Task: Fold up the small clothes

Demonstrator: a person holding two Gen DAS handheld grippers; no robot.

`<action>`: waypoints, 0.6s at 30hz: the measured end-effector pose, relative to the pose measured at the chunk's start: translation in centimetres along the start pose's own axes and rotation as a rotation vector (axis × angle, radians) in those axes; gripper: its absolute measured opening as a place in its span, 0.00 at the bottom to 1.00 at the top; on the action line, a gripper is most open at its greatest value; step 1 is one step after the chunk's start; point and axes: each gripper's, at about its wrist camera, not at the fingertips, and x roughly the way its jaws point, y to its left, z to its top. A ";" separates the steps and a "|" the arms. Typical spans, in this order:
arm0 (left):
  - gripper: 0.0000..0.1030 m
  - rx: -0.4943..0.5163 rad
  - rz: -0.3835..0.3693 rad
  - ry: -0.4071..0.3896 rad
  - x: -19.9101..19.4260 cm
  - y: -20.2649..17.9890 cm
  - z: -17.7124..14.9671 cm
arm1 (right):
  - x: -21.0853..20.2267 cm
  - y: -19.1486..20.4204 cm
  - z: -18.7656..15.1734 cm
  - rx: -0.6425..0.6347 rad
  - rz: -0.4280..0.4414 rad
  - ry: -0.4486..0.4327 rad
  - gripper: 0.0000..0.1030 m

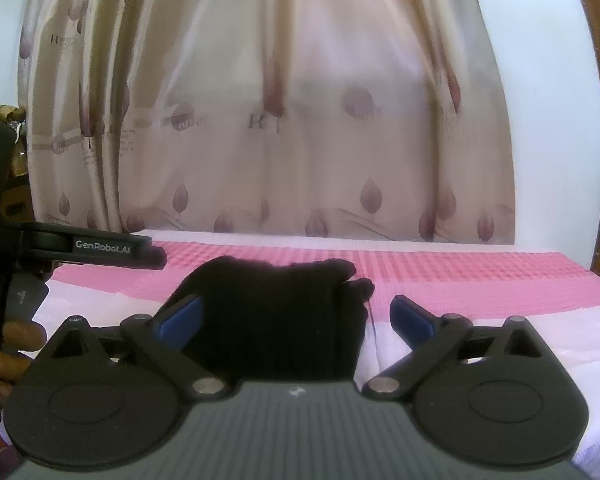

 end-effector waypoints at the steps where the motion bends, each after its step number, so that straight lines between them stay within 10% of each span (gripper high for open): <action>1: 1.00 -0.001 0.006 0.003 0.2 0.0 0.0 | 0.1 0.1 0.0 -0.003 -0.003 0.001 0.98; 18: 1.00 0.033 0.043 -0.001 1.1 -0.2 -0.7 | 1.1 0.5 0.4 -0.015 -0.053 0.003 0.98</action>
